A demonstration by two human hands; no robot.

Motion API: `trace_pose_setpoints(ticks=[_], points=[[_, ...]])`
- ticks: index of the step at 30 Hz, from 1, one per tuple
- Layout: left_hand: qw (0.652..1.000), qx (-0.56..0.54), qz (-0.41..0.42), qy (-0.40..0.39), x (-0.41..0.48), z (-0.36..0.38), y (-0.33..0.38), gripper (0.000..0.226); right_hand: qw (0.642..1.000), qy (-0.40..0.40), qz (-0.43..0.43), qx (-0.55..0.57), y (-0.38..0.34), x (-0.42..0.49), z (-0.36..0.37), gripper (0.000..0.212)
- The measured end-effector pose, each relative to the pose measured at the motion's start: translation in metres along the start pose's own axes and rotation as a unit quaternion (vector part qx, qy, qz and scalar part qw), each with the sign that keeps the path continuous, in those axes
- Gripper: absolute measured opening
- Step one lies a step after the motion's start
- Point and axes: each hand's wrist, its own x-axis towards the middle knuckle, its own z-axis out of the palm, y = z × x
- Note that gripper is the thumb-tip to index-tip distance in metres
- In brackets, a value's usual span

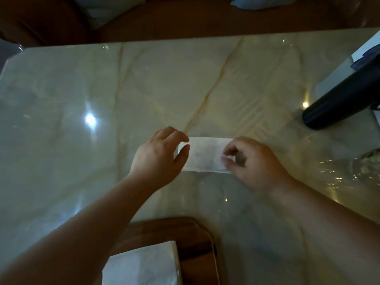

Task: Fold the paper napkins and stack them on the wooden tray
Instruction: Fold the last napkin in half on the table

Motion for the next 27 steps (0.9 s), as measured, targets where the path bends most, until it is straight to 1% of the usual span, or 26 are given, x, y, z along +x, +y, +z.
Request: trace_pose_setpoints(ticks=[3, 6, 8, 10, 13, 15, 18, 20, 23, 25, 27], points=[[0.999, 0.023, -0.028, -0.025, 0.015, 0.009, -0.001, 0.018, 0.996, 0.046, 0.066, -0.032, 0.015, 0.015, -0.003, 0.009], [0.995, 0.037, -0.067, -0.057, 0.03, 0.017, -0.005, 0.023, 0.991, 0.025, 0.103, -0.078, 0.027, 0.03, -0.002, 0.018], [0.988, 0.059, -0.093, -0.108, 0.037, 0.022, -0.009, 0.027, 0.987, -0.005, 0.114, -0.112, 0.029, 0.036, 0.001, 0.019], [0.98, 0.079, -0.102, -0.149, 0.041, 0.024, -0.012, 0.029, 0.984, -0.027, 0.118, -0.132, 0.028, 0.039, 0.003, 0.012], [0.978, 0.078, -0.099, -0.169, 0.04, 0.022, -0.012, 0.024, 0.987, -0.026, 0.097, -0.122, 0.022, 0.037, 0.003, 0.005], [0.978, 0.071, -0.096, -0.17, 0.036, 0.018, -0.011, 0.017, 0.992, -0.021, 0.098, -0.074, 0.016, 0.032, 0.002, 0.005], [0.985, 0.02, -0.091, -0.142, 0.024, 0.01, -0.008, 0.011, 0.989, -0.028, 0.133, 0.054, 0.007, 0.022, 0.001, 0.01], [0.986, -0.033, -0.108, -0.125, 0.011, -0.001, -0.004, 0.009, 0.982, -0.021, 0.145, 0.119, -0.003, 0.017, 0.003, 0.015], [0.977, -0.109, -0.143, -0.118, -0.011, -0.022, -0.001, 0.005, 0.971, -0.002, 0.146, 0.188, -0.024, 0.009, 0.007, 0.02], [0.969, -0.147, -0.163, -0.114, -0.026, -0.037, -0.002, 0.008, 0.961, -0.002, 0.151, 0.233, -0.04, 0.001, 0.011, 0.019], [0.958, -0.193, -0.184, -0.101, -0.045, -0.05, -0.006, 0.016, 0.956, -0.013, 0.156, 0.249, -0.057, -0.009, 0.017, 0.016]])
